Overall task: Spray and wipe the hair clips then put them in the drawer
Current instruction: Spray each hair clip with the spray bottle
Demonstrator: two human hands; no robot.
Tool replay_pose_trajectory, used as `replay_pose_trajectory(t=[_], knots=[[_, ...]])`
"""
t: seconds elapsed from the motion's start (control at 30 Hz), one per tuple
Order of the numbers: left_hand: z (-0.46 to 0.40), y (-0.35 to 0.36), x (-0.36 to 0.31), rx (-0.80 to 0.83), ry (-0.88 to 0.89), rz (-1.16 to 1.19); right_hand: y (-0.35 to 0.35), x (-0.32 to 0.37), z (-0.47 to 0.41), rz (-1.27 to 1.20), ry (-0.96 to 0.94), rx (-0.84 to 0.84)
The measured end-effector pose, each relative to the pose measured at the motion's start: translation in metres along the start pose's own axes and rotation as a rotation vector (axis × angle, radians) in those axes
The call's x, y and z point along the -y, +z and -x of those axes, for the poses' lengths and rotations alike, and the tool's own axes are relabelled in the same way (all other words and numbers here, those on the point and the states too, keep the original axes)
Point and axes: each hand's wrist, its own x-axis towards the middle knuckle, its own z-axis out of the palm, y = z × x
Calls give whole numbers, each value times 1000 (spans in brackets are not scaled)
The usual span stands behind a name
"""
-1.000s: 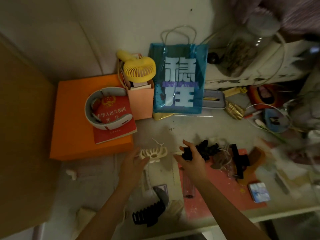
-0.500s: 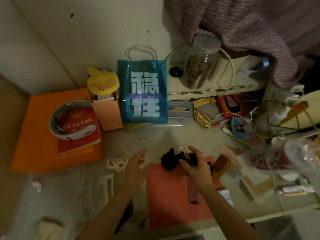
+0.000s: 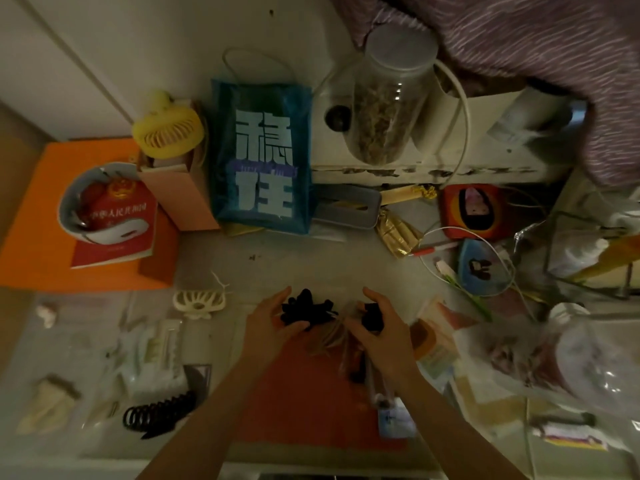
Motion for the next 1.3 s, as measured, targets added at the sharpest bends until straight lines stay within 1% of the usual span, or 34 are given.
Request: replay_pose_trajectory(t=[0.2, 0.37, 0.57, 0.77, 0.9, 1.13, 1.3], knots=[[-4, 6, 9, 11, -12, 40, -1, -7, -5, -14, 41, -2], [-5, 3, 14, 43, 93, -14, 1, -9, -11, -31, 74, 15], [-11, 7, 25, -31, 110, -42, 5, -9, -13, -39, 88, -6], [-22, 4, 32, -19, 3, -78, 5, -15, -11, -35, 118, -36], [-29, 3, 35, -51, -2, -77, 6, -18, -9, -38, 129, -41], [-37, 1, 37, -41, -63, -53, 8, -20, -6, -57, 127, -64], [-37, -3, 37, -9, -63, -50, 8, -20, -4, -53, 118, -69]])
